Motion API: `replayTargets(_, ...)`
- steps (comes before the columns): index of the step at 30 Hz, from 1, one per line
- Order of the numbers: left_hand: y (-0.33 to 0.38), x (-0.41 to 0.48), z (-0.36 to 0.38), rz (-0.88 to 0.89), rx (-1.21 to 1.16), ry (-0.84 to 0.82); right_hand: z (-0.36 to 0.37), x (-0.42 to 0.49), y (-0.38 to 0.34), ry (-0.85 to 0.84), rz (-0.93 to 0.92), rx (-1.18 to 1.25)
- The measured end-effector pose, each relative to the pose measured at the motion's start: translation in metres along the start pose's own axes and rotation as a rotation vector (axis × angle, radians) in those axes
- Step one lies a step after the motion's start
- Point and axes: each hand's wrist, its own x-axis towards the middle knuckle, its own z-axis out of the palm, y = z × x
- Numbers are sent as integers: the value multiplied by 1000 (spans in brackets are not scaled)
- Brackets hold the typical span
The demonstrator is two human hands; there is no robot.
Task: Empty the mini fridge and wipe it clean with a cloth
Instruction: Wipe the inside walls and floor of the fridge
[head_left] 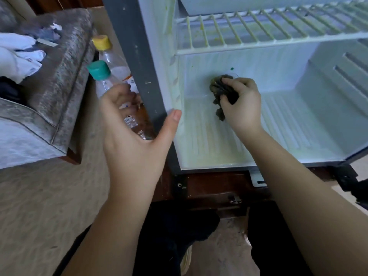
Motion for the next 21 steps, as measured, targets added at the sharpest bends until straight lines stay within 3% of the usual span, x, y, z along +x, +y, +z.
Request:
replayTargets(3, 0, 3, 7, -103, -202, -119, 8, 12, -13, 36, -30, 1)
replayTargets(8, 0, 5, 12, -113, -284, -99, 41, 47, -45, 152, -246, -38)
replayTargets(18, 5, 5, 14, -121, -379, -94, 79, 26, 3, -243, -90, -325)
replayTargets(21, 2, 4, 15, -117, -373, -94, 65, 31, -1, -233, -156, -368)
